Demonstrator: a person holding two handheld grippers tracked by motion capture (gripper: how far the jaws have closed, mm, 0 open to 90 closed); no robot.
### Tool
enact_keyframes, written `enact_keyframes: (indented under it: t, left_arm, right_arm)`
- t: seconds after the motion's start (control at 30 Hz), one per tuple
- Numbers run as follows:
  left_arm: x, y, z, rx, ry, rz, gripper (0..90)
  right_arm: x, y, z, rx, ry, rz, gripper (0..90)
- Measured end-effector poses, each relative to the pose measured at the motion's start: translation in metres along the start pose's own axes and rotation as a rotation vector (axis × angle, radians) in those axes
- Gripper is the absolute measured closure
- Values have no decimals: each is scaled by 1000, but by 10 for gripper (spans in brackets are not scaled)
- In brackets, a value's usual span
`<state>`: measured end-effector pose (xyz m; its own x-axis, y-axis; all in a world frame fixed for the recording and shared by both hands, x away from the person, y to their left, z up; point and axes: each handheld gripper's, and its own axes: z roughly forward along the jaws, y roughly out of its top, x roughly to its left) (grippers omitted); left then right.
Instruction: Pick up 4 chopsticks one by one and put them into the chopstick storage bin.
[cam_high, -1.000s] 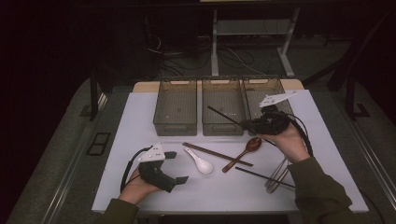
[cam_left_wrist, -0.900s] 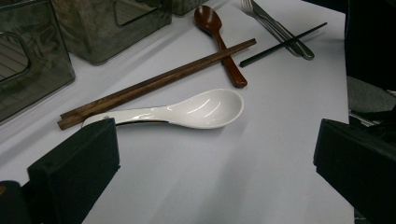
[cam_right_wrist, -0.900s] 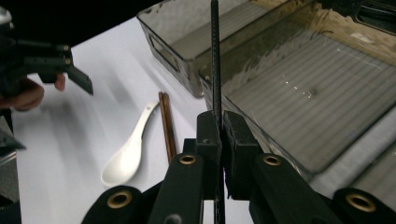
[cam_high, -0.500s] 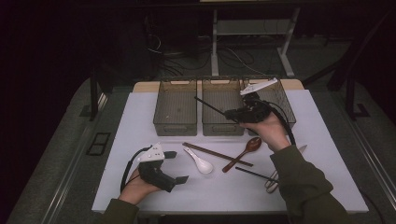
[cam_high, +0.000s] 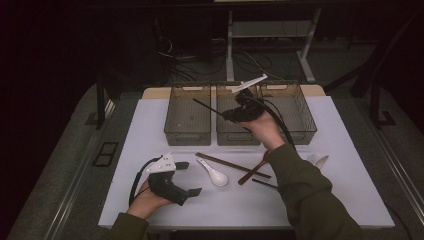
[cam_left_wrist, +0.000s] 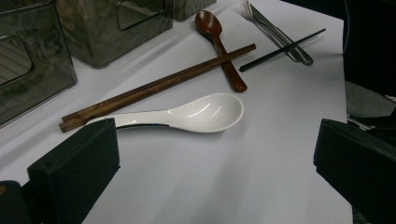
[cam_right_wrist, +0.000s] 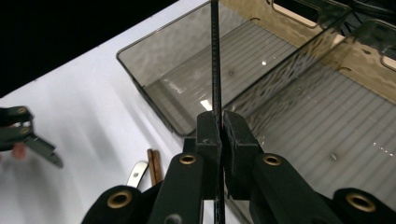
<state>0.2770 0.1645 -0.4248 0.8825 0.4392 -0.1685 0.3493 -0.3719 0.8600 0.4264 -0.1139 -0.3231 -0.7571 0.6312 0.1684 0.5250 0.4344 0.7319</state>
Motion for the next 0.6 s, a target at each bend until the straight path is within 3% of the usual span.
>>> enact_keyframes:
  t: [0.6]
  left_arm:
    - [-1,1,0,-16,-22,-2,0]
  right_arm:
    - [-1,43,69,68,-56,26,849]
